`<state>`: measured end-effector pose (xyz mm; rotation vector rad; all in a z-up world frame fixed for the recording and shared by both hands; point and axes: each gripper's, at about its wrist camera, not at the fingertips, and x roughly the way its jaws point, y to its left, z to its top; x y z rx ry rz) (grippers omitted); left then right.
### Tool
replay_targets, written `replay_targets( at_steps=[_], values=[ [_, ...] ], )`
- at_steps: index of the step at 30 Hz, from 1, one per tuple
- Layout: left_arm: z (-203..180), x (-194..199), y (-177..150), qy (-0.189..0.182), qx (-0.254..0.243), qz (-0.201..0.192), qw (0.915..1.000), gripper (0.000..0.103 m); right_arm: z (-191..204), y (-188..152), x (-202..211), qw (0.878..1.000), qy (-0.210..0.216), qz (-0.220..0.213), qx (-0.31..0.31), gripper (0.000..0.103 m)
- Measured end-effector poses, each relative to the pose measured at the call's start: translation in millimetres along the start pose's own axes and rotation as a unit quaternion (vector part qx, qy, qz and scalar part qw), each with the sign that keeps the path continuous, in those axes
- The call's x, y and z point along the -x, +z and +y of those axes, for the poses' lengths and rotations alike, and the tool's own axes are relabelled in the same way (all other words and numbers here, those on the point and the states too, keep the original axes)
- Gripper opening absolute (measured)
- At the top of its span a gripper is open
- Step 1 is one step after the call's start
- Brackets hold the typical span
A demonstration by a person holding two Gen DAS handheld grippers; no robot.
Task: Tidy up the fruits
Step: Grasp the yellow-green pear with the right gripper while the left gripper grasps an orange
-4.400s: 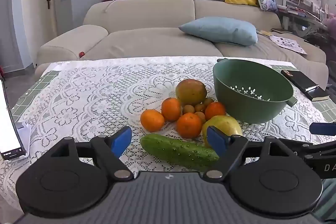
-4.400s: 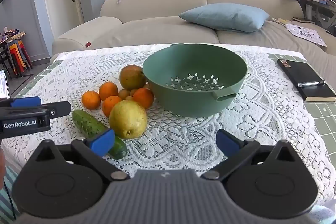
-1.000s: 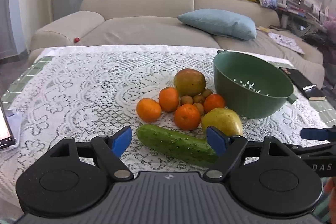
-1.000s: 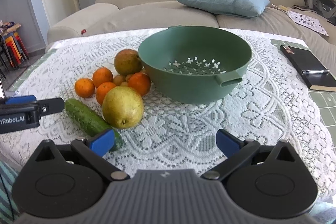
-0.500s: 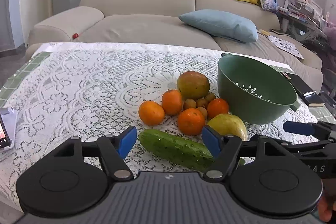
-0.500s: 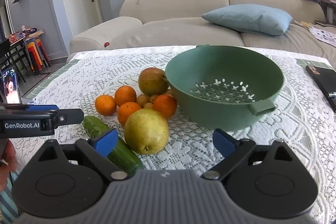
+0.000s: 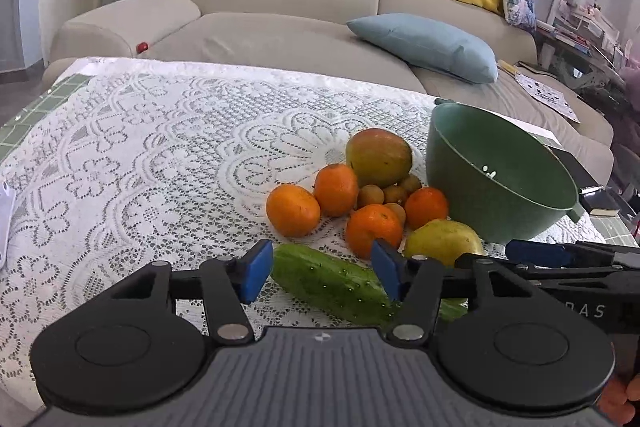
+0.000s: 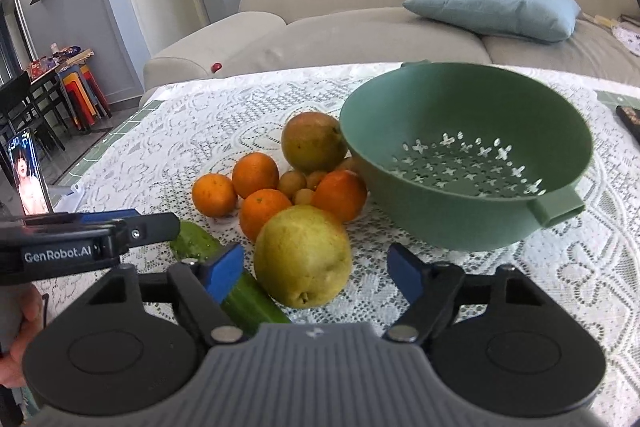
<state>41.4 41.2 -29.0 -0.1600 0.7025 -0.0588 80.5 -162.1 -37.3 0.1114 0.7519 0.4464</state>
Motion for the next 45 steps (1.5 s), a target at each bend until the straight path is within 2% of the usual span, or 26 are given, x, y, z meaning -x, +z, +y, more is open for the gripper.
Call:
replay_targets(
  at_steps=[7,10,12,17,23,33,38,41,45],
  values=[
    [18.8,-14.8,1.5,-0.003,0.04,0.025,0.9989,0.067,-5.2,1.1,-11.6,1.0,0.009,0.009,-0.017,0.07],
    [24.8,-19.1,5.2,-0.01,0.068,0.03,0.9972,0.07,-6.7,0.6,-17.3,0.999,0.016,0.015,-0.026,0.07],
    [25.0,-22.8,9.7,-0.01,0.068,0.027,0.9973,0.07,-7.2,0.9,-20.5,0.999,0.019,0.017,-0.029,0.07],
    [20.0,-40.6,19.3,0.017,0.023,0.03,0.9991,0.07,-9.6,1.7,-28.5,0.999,0.027,0.024,-0.038,0.068],
    [12.3,-60.5,21.3,0.024,-0.028,0.038,0.9986,0.07,-13.3,2.8,-35.5,0.997,0.04,0.03,-0.054,0.065],
    [-3.0,-77.9,27.2,0.038,-0.109,0.048,0.9921,0.069,-20.1,2.5,-43.4,0.994,0.06,0.046,-0.075,0.065],
    [-5.1,-86.6,24.6,0.052,-0.127,0.064,0.9885,0.059,-20.7,1.5,-45.2,0.993,0.067,0.05,-0.08,0.063],
    [-3.8,-87.0,23.9,0.044,-0.123,0.063,0.9894,0.052,-20.9,1.8,-46.0,0.993,0.068,0.049,-0.079,0.063],
    [-7.0,-86.7,22.5,0.048,-0.136,0.056,0.988,0.05,-19.7,1.1,-45.6,0.994,0.066,0.047,-0.075,0.063]
  ],
)
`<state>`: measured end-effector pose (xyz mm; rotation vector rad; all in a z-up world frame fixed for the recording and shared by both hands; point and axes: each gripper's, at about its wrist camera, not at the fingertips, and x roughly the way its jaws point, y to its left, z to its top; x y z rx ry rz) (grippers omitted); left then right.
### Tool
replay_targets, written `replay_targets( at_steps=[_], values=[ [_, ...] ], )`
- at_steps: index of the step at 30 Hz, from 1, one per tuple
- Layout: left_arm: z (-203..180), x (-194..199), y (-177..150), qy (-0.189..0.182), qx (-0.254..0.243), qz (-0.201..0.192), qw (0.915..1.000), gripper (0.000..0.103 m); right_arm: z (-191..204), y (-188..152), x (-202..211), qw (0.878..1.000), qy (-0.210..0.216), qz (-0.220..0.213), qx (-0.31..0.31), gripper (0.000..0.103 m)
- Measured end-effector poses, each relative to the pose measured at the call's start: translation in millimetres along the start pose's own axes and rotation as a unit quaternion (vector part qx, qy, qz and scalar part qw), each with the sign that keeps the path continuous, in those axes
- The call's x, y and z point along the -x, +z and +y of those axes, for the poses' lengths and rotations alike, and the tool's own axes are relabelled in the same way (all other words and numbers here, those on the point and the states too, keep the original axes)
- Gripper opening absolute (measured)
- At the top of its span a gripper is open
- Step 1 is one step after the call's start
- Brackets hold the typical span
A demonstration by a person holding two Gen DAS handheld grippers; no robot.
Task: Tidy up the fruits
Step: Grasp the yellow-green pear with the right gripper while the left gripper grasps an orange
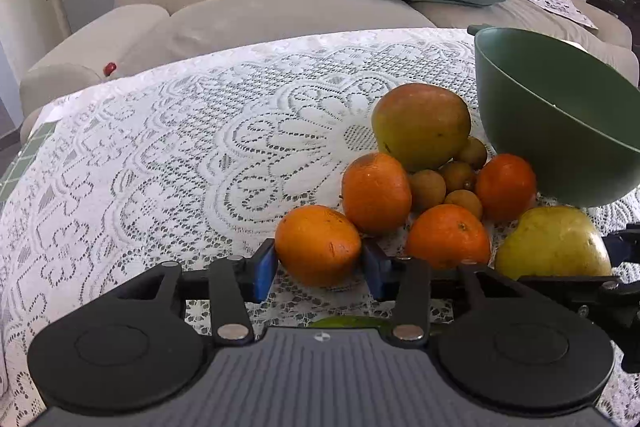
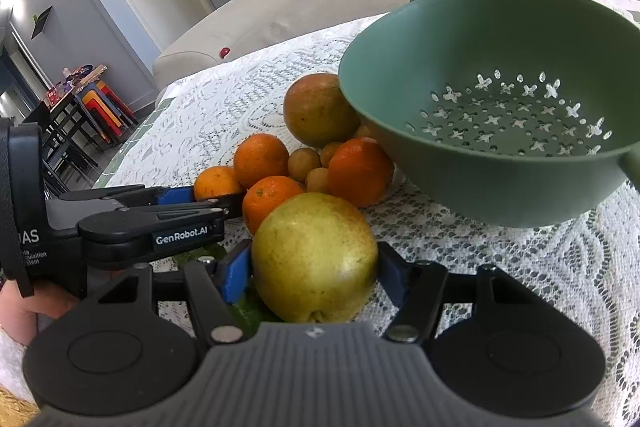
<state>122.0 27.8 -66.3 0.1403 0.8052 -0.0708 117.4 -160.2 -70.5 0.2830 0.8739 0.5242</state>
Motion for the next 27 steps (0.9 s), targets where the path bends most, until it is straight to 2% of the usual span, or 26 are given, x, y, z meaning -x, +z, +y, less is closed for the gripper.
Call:
replay_targets(
  at_steps=[15,27],
  values=[
    [11.5,21.3,2.4,-0.004,0.044,-0.035,0.9984,0.049,9.6,2.2,12.9,0.999,-0.013,-0.025,0.047,0.062],
    [9.2,61.2,8.6,-0.013,0.082,-0.039,0.9958,0.049,32.5,12.4,36.7,0.989,-0.021,-0.047,0.141,0.062]
  ],
)
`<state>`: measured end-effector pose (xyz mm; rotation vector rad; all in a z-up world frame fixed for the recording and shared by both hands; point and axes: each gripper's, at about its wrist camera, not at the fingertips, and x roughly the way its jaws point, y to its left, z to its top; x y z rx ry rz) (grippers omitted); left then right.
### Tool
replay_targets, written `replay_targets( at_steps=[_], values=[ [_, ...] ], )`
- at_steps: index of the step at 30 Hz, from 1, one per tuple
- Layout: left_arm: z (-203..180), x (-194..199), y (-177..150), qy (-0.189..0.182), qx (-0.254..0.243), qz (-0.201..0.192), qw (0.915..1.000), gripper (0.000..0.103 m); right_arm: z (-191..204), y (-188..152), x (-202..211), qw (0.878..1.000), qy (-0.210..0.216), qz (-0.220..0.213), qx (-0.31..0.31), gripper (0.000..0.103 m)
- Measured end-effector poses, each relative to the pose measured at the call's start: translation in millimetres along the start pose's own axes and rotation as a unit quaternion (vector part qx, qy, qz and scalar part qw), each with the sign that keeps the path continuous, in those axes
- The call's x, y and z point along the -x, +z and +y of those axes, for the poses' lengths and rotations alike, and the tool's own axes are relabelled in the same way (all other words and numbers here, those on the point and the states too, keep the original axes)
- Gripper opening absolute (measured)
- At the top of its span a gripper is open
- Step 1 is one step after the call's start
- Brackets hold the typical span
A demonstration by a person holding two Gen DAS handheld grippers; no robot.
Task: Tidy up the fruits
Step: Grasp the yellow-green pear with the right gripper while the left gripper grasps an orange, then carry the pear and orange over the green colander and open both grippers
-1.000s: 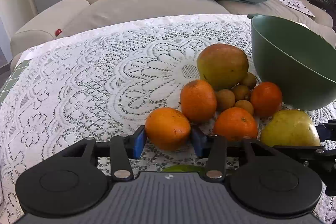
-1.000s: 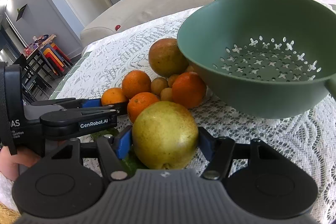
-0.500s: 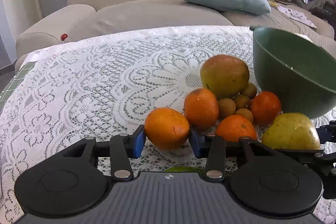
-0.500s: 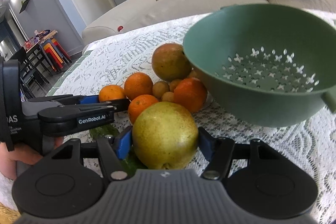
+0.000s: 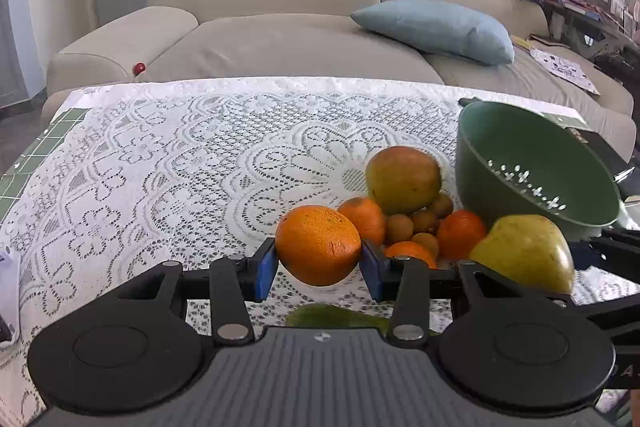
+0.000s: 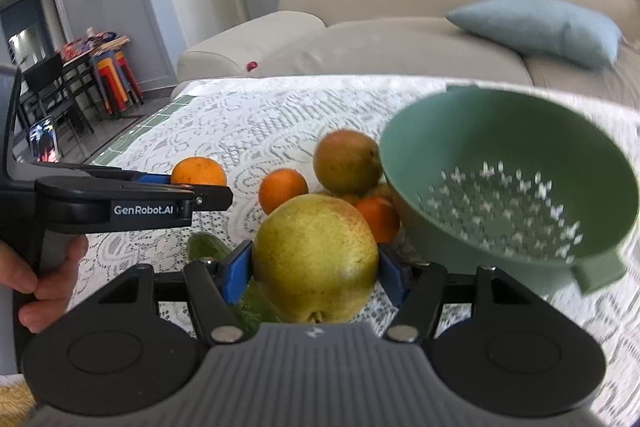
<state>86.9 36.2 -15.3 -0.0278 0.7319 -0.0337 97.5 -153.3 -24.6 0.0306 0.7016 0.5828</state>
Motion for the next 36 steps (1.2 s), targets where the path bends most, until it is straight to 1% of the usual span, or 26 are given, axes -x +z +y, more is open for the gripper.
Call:
replay_targets(
  at_steps=[6,10,16,18,24,28,32,34,36],
  values=[
    [-8.4,18.5,6.0,-0.014,0.015,-0.002,0.9998,0.049,7.5,20.1,14.8,0.997,0.003,-0.023,0.068,0.062],
    [-15.9,26.0,13.9,-0.021,0.018,-0.003,0.9996,0.049,3.2,35.9,25.5,0.994,-0.003,-0.032,0.103,0.062],
    [-41.2,32.3,31.1,-0.041,-0.007,-0.007,0.9991,0.049,-10.7,55.3,31.3,0.987,-0.03,-0.021,0.156,0.062],
    [-52.4,30.6,37.9,-0.051,-0.018,-0.005,0.9985,0.049,-18.2,62.0,30.2,0.984,-0.04,-0.012,0.173,0.062],
    [-78.9,16.9,57.5,-0.087,-0.034,0.008,0.9956,0.049,-45.6,76.9,22.9,0.978,-0.057,0.029,0.2,0.062],
    [-94.4,3.6,66.9,-0.092,-0.049,0.016,0.9945,0.049,-65.5,83.1,19.0,0.975,-0.064,0.055,0.207,0.062],
    [-105.1,-14.1,70.7,-0.12,-0.057,0.047,0.99,0.049,-82.5,83.7,8.2,0.966,-0.073,0.092,0.231,0.062],
    [-111.3,-24.5,73.3,-0.134,-0.065,0.061,0.987,0.049,-91.2,84.7,0.6,0.963,-0.067,0.113,0.236,0.062],
    [-118.2,-32.1,74.7,-0.139,-0.077,0.076,0.9843,0.049,-96.9,85.8,-7.2,0.959,-0.06,0.131,0.246,0.062]
  ],
)
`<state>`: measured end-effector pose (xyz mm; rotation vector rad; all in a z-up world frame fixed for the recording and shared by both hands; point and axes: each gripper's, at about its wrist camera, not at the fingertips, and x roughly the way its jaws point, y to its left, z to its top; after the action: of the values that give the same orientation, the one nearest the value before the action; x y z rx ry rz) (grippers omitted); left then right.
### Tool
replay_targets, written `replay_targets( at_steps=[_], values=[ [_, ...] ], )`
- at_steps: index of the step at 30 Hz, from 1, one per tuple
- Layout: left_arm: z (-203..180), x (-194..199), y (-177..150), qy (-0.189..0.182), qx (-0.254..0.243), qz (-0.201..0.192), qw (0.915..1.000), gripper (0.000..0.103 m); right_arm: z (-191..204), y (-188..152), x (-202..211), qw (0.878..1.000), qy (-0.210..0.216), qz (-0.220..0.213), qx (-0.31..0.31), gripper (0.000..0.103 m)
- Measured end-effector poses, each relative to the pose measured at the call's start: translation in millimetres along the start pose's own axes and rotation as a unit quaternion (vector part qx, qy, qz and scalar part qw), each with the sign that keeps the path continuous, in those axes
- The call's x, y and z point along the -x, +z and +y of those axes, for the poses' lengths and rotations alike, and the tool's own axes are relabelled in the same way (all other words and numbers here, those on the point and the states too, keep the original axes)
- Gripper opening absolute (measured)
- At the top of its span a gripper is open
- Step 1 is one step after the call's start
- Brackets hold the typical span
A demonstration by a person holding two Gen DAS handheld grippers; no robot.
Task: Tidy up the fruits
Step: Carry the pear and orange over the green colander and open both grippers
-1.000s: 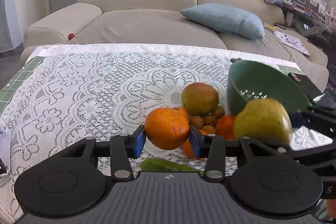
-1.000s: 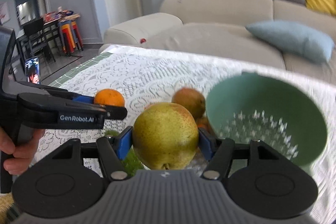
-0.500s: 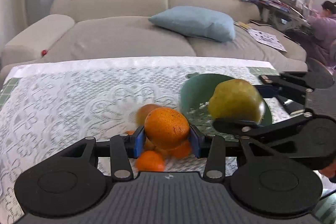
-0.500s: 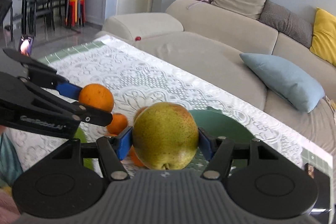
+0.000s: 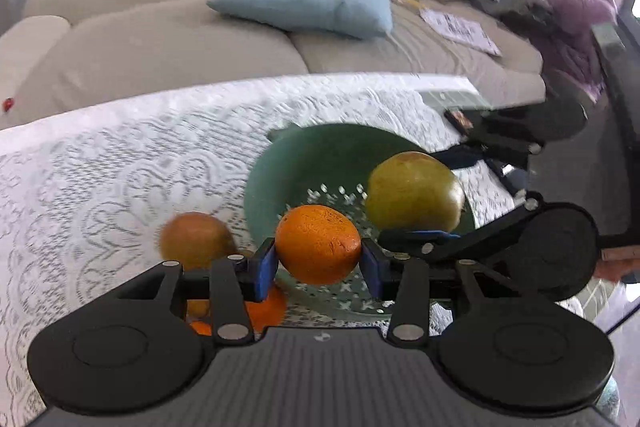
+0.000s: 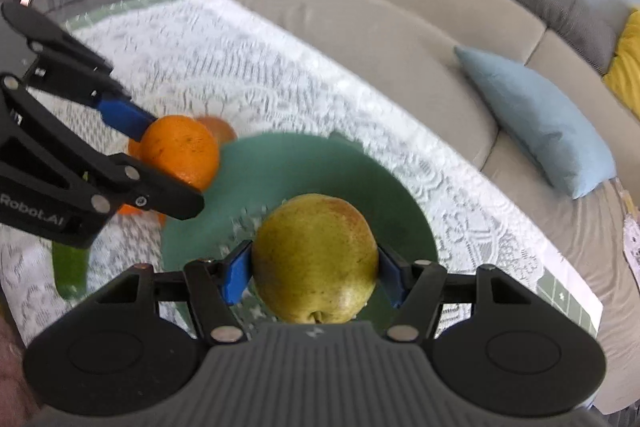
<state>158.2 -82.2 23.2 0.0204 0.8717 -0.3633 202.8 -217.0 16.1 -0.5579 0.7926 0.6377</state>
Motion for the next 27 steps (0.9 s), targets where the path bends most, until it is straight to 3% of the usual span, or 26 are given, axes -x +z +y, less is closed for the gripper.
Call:
replay_targets(
  at_steps=[10,27],
  values=[
    [-12.7,-34.4,10.7,-0.019,-0.032,0.051,0.998,0.049,-13.2,2.7,-35.6,0.996,0.036,0.052,0.058,0.062],
    [-11.3,-60.1,11.1,-0.022,-0.057,0.1,0.9931,0.049,-2.8,-3.5,-56.7,0.989,0.06,0.084,0.109,0.062]
  ],
)
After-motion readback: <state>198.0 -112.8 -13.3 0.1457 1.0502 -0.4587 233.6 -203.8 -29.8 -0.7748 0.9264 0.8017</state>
